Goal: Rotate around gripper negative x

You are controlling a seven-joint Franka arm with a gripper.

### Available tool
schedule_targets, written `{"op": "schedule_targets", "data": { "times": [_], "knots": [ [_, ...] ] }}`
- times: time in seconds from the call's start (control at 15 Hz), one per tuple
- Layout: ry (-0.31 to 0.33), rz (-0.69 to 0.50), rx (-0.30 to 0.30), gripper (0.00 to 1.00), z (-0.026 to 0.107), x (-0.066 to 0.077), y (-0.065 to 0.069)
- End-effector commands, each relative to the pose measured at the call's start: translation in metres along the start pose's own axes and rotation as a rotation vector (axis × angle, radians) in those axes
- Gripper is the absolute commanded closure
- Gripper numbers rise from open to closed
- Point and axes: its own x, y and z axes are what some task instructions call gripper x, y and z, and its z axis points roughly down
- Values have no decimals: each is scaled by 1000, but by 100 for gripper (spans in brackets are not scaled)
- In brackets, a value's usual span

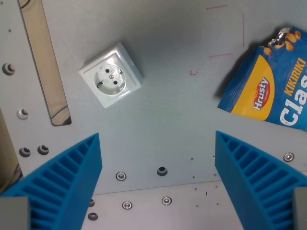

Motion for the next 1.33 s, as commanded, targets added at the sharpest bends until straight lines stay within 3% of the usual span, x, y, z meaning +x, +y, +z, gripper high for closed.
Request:
{"op": "schedule_targets", "data": {
  "times": [0.07,1.33],
  "knots": [
    [3,1,-13,0,-1,0,0],
    [3,1,-266,0,-1,0,0]
  ]
}}
